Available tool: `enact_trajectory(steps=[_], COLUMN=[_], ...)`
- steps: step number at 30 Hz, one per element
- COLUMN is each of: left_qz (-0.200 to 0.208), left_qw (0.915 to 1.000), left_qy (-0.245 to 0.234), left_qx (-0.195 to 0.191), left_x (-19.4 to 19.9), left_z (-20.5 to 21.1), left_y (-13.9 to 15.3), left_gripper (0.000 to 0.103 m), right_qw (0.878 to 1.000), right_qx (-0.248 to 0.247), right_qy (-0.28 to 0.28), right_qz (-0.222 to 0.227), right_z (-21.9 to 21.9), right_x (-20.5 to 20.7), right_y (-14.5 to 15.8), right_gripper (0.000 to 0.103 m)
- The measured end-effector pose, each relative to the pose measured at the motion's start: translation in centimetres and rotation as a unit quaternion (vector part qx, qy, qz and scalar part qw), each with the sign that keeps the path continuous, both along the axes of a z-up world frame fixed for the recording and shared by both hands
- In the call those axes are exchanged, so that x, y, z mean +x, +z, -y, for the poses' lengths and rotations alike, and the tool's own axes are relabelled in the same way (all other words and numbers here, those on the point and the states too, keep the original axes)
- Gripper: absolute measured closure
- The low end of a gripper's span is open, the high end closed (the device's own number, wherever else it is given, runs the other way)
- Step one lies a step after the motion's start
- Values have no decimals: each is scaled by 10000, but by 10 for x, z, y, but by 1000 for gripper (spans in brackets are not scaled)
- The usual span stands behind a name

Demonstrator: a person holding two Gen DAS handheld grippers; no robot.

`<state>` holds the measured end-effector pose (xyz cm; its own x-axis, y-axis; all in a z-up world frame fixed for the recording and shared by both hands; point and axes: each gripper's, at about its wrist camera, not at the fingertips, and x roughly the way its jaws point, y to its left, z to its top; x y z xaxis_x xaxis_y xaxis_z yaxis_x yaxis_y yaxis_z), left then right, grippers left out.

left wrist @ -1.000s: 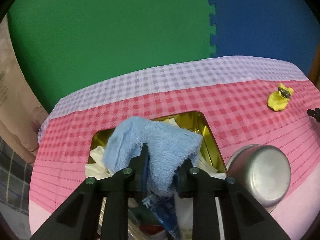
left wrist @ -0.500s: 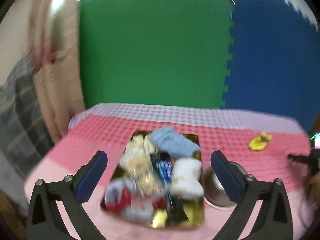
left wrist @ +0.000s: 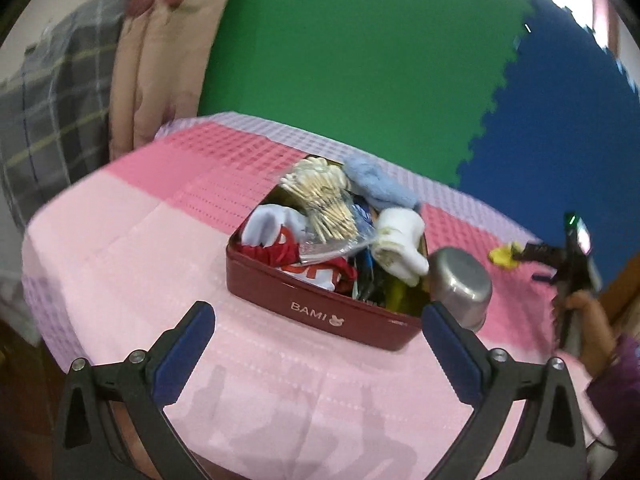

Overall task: Organize soft objects
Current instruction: 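Grasp the yellow toy with the right gripper, then carry the yellow toy toward the tin with the right gripper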

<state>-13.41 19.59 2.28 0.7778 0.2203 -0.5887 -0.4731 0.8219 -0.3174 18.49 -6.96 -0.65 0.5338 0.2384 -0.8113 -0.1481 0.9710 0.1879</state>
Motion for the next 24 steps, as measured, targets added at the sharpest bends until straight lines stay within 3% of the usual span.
enact_trajectory(steps=[6,10,11,12,14,19,24], left_qz=[31,13,-14,-55,-121,-186,-365], left_qw=[9978,9986,9989,9991,9994,9998,9993], left_qy=[44,47,31,6,14,-25,10], left_qx=[-654,-532,-475,-422,-323,-75,1], left_x=[2,2,3,5,7,8,7], left_z=[-12,-7,-6,-5,-3,5,6], left_y=[-14,-14,-13,-14,-13,-10,-9], left_gripper=[1,1,1,1,1,1,1], right_qw=[9997,9997,9997,9996,9990,9916,9695], right_qx=[191,175,128,50,92,581,1256], right_qy=[-92,131,169,259,408,1096,2063], right_qz=[-121,68,126,95,139,367,426], right_z=[-14,-31,-36,-39,-39,-29,-54], right_x=[23,32,33,34,28,-24,-90], right_y=[-12,-13,-13,-15,-11,23,64], right_gripper=[25,27,59,69,77,78,78])
